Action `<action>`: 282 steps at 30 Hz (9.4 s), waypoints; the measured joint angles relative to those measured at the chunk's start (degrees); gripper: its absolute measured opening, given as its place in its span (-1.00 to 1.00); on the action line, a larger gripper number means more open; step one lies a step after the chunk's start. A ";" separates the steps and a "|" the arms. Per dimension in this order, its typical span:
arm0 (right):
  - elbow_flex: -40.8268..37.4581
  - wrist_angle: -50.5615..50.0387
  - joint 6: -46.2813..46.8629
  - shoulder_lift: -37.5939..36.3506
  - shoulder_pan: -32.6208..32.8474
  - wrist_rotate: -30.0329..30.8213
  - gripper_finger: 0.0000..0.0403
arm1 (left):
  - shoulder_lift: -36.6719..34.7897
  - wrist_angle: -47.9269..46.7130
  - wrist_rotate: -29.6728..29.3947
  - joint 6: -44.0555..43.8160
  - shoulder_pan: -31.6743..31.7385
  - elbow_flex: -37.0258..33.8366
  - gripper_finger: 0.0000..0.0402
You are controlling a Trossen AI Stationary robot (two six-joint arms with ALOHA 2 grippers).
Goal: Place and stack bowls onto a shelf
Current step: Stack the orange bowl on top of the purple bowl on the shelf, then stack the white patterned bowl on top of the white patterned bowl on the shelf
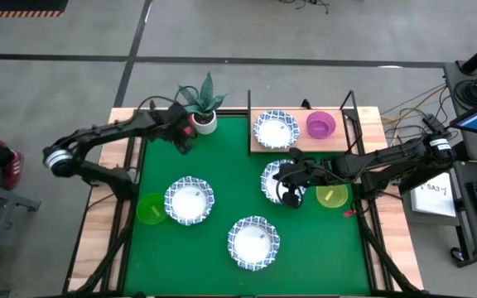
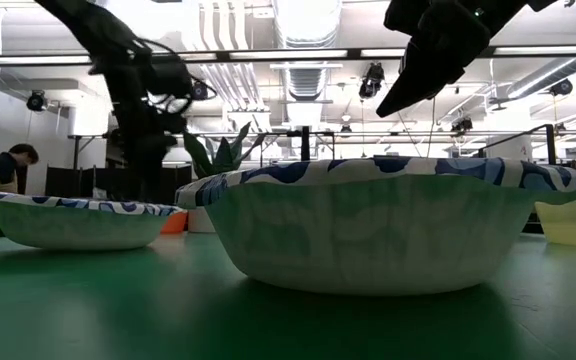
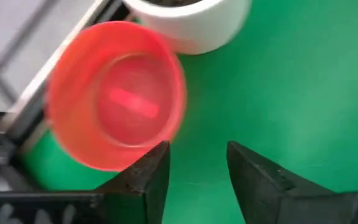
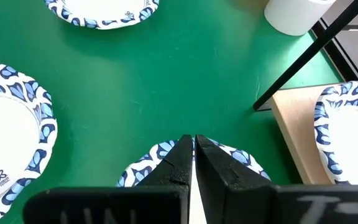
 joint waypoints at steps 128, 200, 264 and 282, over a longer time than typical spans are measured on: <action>-21.44 21.32 -21.14 -41.38 23.21 -16.67 -0.96 | 43.09 40.09 8.30 24.94 -25.71 55.51 -1.00; -24.85 30.16 -24.28 -45.29 25.14 -22.50 -0.96 | 72.43 45.59 16.58 17.06 -22.82 85.68 -1.00; -21.84 22.69 0.10 -36.06 25.07 15.08 -0.96 | 8.59 21.20 9.84 15.06 -37.44 36.99 -0.80; 1.95 -21.29 32.84 -12.33 20.83 9.24 -0.96 | -23.91 54.66 -3.70 14.09 -44.61 -7.38 -0.80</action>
